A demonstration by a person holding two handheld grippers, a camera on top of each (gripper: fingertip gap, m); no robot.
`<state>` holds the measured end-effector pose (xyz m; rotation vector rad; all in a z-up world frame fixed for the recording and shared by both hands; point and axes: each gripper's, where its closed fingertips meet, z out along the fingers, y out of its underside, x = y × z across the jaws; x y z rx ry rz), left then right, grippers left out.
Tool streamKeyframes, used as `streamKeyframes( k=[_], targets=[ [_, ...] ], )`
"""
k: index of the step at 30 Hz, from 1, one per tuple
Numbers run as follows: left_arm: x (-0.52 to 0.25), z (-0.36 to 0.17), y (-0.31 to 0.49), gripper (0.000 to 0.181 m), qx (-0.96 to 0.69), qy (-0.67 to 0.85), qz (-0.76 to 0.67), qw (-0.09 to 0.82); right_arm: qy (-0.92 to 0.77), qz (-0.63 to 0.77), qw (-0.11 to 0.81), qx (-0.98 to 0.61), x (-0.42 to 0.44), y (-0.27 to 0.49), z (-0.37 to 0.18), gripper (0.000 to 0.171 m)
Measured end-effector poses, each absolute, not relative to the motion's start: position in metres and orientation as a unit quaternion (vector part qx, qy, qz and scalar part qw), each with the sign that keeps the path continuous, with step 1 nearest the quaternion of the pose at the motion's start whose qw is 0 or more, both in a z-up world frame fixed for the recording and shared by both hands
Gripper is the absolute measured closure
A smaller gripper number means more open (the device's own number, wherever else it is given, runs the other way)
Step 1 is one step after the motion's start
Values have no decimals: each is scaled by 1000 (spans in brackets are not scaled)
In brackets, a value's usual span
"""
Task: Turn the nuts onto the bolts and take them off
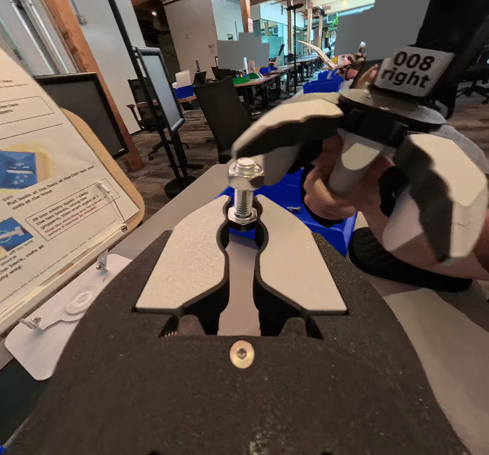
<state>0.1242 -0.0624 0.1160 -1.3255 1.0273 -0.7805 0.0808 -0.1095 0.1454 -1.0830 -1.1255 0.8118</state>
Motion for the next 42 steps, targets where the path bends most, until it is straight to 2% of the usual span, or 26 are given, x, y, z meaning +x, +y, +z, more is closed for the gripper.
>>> streamKeyframes(
  k=[7,9,10,14,17,21,28,29,30,38,42],
  targets=[
    [139,104,-71,167,-567,481,-300,598,-520,337,619,-482,74,-112,133,77],
    [129,109,-62,167,-578,454,-307,604,-528,311,625,-484,79,-109,133,81],
    [123,113,-58,167,-583,439,-317,606,-533,316,621,-480,81,-112,134,91],
    [111,121,-53,167,-589,417,-362,590,-509,363,615,-481,89,-114,145,109],
    [116,120,-62,167,-582,437,-364,582,-474,373,623,-499,96,-98,147,116],
    [125,113,-68,167,-580,459,-356,572,-458,422,611,-489,96,-98,150,116],
    [130,107,-70,167,-582,469,-350,565,-488,397,605,-488,86,-104,141,103],
    [127,108,-65,167,-586,459,-343,573,-492,388,606,-491,88,-104,141,110],
    [122,110,-60,167,-592,447,-337,580,-502,391,599,-486,90,-109,142,128],
    [120,115,-64,167,-585,448,-362,571,-476,412,595,-500,95,-99,145,118],
    [128,112,-75,167,-575,468,-373,558,-463,412,595,-512,98,-85,139,128]
  ],
)
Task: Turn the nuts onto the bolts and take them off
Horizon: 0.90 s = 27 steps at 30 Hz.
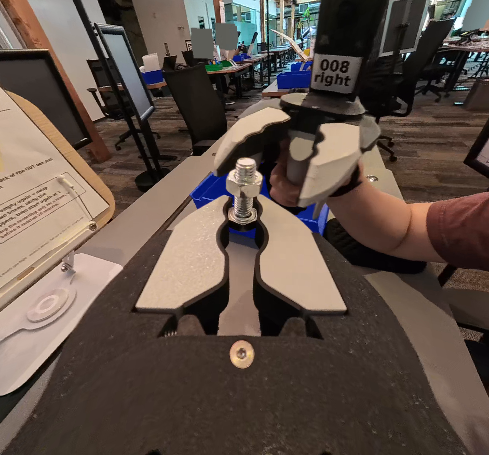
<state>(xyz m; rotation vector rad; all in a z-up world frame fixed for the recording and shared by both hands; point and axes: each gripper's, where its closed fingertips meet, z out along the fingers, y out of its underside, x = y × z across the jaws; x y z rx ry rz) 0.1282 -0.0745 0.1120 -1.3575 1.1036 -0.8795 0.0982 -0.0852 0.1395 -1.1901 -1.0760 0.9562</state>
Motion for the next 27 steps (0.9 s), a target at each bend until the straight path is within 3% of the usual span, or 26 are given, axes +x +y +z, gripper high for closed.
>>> streamKeyframes(
  k=[5,13,23,27],
  targets=[
    [131,112,-81,167,-568,477,-386,548,-464,456,565,-507,96,-87,136,147],
    [136,110,-89,167,-555,496,-394,539,-480,479,544,-495,92,-94,133,161],
    [137,110,-97,167,-540,514,-402,531,-487,499,533,-479,92,-99,135,161],
    [137,105,-96,158,-550,525,-382,525,-481,503,535,-479,99,-97,139,161]
  ],
)
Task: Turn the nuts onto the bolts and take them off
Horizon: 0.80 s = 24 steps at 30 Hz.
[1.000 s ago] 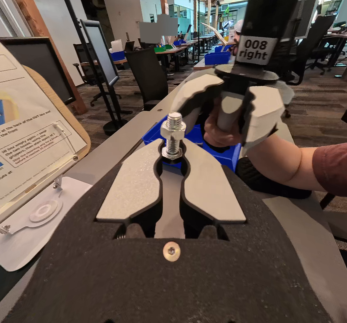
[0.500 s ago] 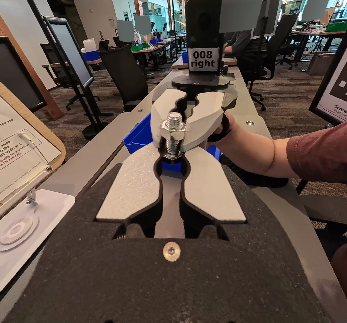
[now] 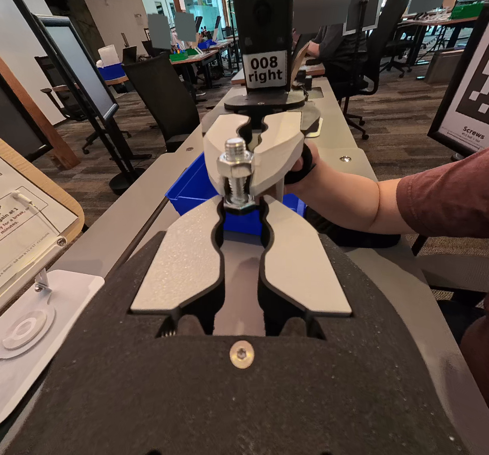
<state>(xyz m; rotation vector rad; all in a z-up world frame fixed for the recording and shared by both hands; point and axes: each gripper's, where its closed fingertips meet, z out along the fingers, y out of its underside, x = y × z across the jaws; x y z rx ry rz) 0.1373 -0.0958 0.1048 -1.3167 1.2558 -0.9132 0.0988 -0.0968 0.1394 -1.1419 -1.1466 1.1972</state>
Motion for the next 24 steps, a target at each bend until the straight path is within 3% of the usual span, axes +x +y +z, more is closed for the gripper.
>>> streamKeyframes(
  k=[4,7,14,18,24],
  targets=[
    [134,110,-93,155,-558,507,-390,529,-485,432,545,-530,140,-84,147,161],
    [130,111,-89,155,-572,495,-392,524,-452,290,517,-667,208,-51,120,161],
    [129,98,-82,156,-604,498,-359,507,-249,135,256,-924,354,-11,-14,161],
    [128,97,-82,156,-609,497,-359,503,-184,89,101,-974,395,-16,-82,161],
    [124,99,-83,156,-613,497,-357,501,-136,65,-19,-988,419,-29,-133,161]
  ],
)
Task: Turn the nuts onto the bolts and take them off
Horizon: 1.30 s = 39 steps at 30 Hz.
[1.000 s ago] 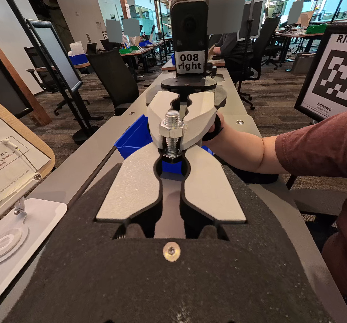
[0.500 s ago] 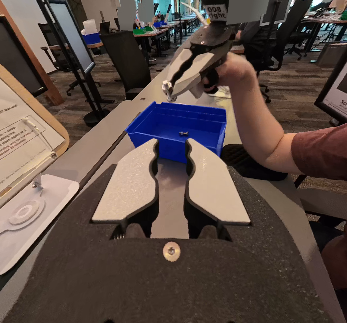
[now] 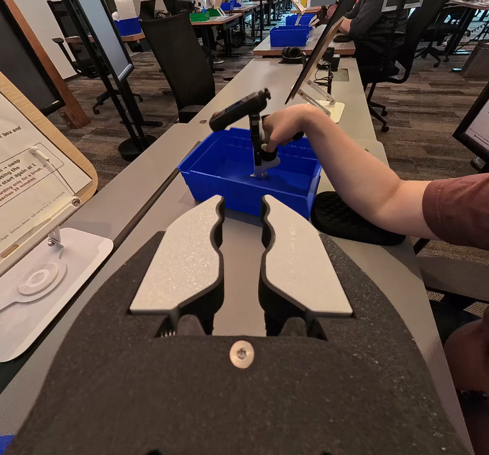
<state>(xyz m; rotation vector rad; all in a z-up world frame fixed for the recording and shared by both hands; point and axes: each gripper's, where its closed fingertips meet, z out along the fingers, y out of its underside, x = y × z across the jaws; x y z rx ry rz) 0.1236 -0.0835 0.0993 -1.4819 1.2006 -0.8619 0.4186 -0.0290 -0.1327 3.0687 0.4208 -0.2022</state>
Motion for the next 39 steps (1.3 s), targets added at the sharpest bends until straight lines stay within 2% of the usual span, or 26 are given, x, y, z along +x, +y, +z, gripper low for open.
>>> streamKeyframes(
  k=[6,16,19,22,26,31,35,39],
  targets=[
    [121,101,-84,156,-613,496,-357,501,106,-56,52,991,432,-33,-150,161],
    [120,102,-84,156,-613,495,-356,502,96,-44,59,993,440,-29,-158,159],
    [117,104,-83,157,-613,494,-355,504,95,-34,50,994,441,-29,-149,145],
    [111,110,-84,157,-609,492,-356,510,114,-34,-7,993,431,-23,-122,144],
    [87,119,-74,157,-619,483,-322,529,127,-23,-130,983,419,-13,-67,144],
    [18,108,-34,163,-708,437,-171,528,180,-41,-314,931,385,-1,10,144],
    [-57,69,-13,162,-813,379,-71,437,218,-74,-430,873,350,4,60,145],
    [-113,18,-7,162,-896,310,-48,314,251,-91,-456,849,325,-1,73,144]
  ],
)
